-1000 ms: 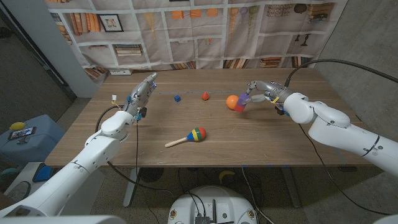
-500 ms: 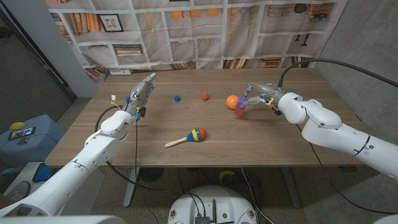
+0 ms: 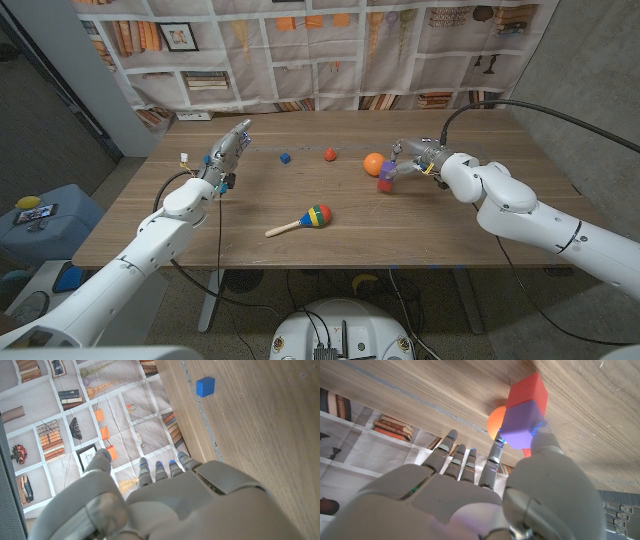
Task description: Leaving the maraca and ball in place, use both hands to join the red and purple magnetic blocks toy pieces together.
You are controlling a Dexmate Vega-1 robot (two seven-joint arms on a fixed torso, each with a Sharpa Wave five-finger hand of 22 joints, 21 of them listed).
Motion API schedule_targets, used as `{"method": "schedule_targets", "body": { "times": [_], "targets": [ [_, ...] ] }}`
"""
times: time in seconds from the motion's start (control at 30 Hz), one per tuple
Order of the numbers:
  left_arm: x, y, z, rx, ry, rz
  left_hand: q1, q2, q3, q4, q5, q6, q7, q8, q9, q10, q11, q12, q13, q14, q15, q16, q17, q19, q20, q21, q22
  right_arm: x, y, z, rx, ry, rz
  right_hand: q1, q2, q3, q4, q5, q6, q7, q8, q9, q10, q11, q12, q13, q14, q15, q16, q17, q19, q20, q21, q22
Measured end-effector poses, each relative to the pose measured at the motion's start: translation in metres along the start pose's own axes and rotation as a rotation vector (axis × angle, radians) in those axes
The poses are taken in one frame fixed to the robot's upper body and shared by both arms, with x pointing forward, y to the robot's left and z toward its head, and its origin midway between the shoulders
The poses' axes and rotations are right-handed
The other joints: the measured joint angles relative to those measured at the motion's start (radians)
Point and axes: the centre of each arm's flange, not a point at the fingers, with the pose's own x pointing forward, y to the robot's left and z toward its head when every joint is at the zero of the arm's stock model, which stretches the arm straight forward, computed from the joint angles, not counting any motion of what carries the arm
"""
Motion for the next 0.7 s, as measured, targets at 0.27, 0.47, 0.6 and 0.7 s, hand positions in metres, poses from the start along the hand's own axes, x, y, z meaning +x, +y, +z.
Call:
{"method": "schedule_targets", "body": {
  "times": [0.27,0.47,0.6,0.7],
  "targets": [
    [0.0,0.001,0.0,0.004,-0.001,0.011,-0.004,0.004,0.008,0.0,0.0,0.008,0.008,0.0,0.0,0.012,0.001,0.0,0.0,0.002,0.002,0.0,0.0,0.0,0.0,0.0,0.0,0.001,0.006,0.001,-0.018,0.008,0.006,0.0,0.0,0.0,0.0,-0.001,-0.005,-0.005,0.0,0.001,0.0,0.0,0.0,0.0,0.0,0.0,0.0,0.0,0.0,0.0,0.0,0.0],
    [0.002,0.0,0.001,0.003,-0.003,0.013,-0.008,0.008,0.012,-0.004,0.0,0.01,0.01,0.0,0.0,0.012,0.001,0.0,0.0,0.005,0.005,0.0,0.0,0.005,0.005,0.0,0.0,0.001,0.009,0.002,-0.03,0.014,0.007,0.0,0.0,-0.007,0.001,-0.001,-0.018,-0.018,0.0,0.007,0.0,0.0,0.0,0.0,0.0,0.0,0.0,0.0,0.0,0.0,0.0,0.0],
    [0.003,0.001,0.001,0.003,-0.002,0.014,-0.008,0.008,0.012,-0.004,0.0,0.013,0.013,0.005,0.0,0.012,0.001,0.0,0.0,0.005,0.005,0.0,0.0,0.011,0.0,0.0,0.0,0.002,0.011,0.003,-0.039,0.017,0.011,0.039,0.013,-0.008,0.0,-0.004,-0.025,-0.025,-0.009,0.006,-0.008,0.0,0.0,0.0,0.001,0.001,0.0,0.0,0.0,0.0,0.0,0.0],
    [0.005,0.001,0.002,0.004,-0.002,0.014,-0.012,0.012,0.012,-0.004,0.0,0.013,0.013,0.005,0.0,0.012,0.001,0.0,0.0,0.009,0.009,0.0,0.0,0.011,0.0,0.0,0.0,0.002,0.011,0.002,-0.046,0.019,0.014,0.041,0.011,-0.014,0.003,-0.004,-0.032,-0.032,-0.012,0.006,-0.011,0.004,-0.005,0.0,0.005,0.006,0.0,0.0,0.0,0.0,0.0,0.0]
  ]
}}
